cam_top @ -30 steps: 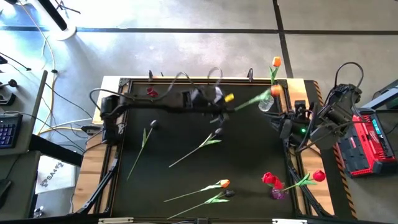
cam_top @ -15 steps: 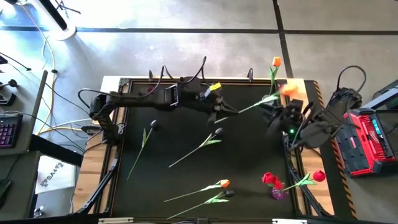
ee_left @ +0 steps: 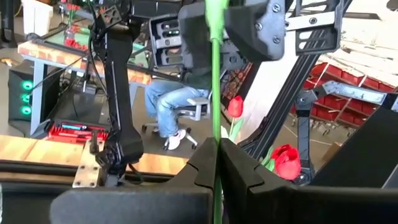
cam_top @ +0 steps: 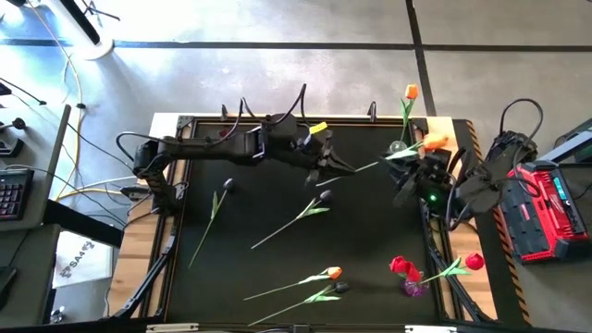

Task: Sort flowers into vase by color
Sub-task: Put the top orange tulip into the transparent vase, then put the orange tulip into the transparent vase

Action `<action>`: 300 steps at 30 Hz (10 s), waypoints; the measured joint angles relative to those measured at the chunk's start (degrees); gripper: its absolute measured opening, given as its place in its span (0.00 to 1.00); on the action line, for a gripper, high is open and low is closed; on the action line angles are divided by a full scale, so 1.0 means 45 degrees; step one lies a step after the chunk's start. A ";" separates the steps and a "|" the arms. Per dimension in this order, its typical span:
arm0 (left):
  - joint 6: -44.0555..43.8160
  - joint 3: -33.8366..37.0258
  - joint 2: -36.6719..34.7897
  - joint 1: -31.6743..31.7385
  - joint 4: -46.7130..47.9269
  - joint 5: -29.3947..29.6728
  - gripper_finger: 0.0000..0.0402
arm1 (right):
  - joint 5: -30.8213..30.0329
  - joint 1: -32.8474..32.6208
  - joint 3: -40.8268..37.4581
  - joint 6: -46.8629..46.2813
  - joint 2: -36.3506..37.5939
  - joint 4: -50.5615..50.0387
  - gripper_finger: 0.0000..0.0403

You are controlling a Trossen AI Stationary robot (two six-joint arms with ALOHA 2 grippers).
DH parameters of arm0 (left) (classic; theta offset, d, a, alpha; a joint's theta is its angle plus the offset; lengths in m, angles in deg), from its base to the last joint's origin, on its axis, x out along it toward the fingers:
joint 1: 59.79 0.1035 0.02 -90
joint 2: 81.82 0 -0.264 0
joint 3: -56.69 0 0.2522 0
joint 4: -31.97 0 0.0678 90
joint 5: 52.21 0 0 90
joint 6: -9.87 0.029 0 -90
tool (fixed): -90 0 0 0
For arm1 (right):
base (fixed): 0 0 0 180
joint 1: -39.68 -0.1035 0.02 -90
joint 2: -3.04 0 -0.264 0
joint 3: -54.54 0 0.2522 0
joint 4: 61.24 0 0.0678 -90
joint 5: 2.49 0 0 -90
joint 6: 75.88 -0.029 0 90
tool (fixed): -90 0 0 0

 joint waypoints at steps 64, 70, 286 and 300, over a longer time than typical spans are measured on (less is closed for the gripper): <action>0.3396 0.0019 0.1151 0.4315 0.6191 -0.0476 0.39 | 0.6294 1.4056 0.0005 -0.1646 0.0870 -1.1835 0.00; 0.3681 0.0019 0.1151 0.4704 0.6686 -0.0471 0.39 | 0.6300 1.4270 0.0000 -0.2212 0.0207 -1.2225 0.00; -0.0098 0.6659 -0.1812 0.4585 0.0775 -0.1890 0.33 | 0.9224 1.1293 -0.1482 -0.0465 0.1486 -0.8553 0.00; -0.0087 0.6669 -0.1812 0.4585 0.1386 -0.1335 0.33 | 0.6428 1.3250 -0.0865 0.0601 0.2431 -1.0066 0.00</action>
